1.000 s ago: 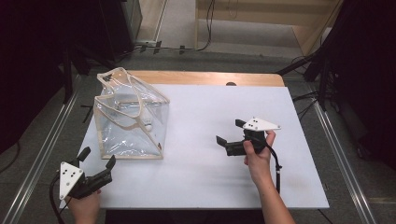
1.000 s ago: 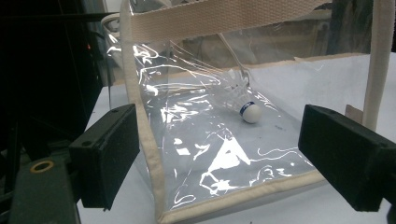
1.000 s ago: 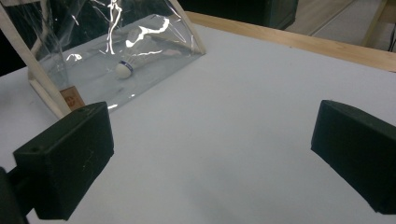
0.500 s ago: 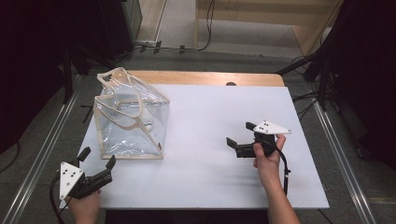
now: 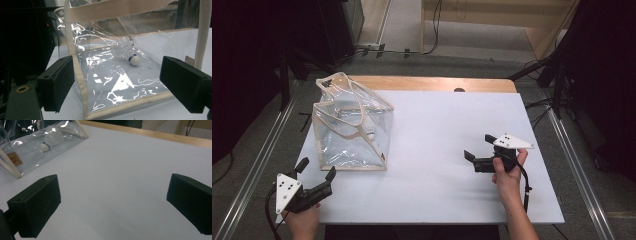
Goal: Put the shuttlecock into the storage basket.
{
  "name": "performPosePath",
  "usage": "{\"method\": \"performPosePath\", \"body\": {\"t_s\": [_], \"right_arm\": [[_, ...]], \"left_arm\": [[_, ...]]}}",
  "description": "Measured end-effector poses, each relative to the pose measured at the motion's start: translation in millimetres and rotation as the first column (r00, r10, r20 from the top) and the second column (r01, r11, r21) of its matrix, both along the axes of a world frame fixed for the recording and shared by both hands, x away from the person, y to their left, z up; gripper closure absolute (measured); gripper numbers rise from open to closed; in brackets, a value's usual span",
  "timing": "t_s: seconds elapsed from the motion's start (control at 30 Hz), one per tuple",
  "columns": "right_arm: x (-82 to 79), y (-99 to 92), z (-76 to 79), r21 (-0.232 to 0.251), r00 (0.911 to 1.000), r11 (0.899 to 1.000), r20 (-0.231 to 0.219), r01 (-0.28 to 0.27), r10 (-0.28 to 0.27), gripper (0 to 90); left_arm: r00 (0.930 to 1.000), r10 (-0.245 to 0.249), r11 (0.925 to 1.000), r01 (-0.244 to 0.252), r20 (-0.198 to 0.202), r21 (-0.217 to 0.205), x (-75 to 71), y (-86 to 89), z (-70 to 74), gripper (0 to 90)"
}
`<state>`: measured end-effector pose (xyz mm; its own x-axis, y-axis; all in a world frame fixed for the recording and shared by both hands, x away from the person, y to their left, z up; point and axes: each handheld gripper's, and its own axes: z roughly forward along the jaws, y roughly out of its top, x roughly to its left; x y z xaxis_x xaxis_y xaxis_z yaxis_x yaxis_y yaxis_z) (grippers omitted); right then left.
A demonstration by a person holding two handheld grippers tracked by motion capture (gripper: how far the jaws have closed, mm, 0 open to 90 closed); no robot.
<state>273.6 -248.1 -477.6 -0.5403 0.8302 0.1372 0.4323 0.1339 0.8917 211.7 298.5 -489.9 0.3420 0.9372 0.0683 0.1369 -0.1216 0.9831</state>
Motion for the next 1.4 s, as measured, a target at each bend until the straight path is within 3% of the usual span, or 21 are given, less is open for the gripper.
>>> {"method": "performPosePath", "body": {"t_s": [0.87, 1.13, 1.4], "right_arm": [[-22.8, -46.6, -16.1, 0.013, 0.9954, 0.995, -0.010, 0.095, -0.095, 0.0], [-28.3, -56.2, -21.2, 0.012, 0.9945, 0.994, 0.001, 0.105, -0.105, 0.0], [-38.5, -66.4, -24.1, 0.052, 0.9947, 0.994, 0.032, 0.096, -0.098, 0.0]], "left_arm": [[1.0000, 0.001, 1.0000, -0.001, -0.001, 0.002, -0.4, 0.3, 0.1, 13.3], [1.0000, 0.000, 1.0000, 0.000, 0.000, -0.001, -0.4, 0.8, 0.1, 13.3], [1.0000, 0.000, 1.0000, 0.000, 0.000, -0.009, -0.3, 1.6, 0.3, 13.3]]}}
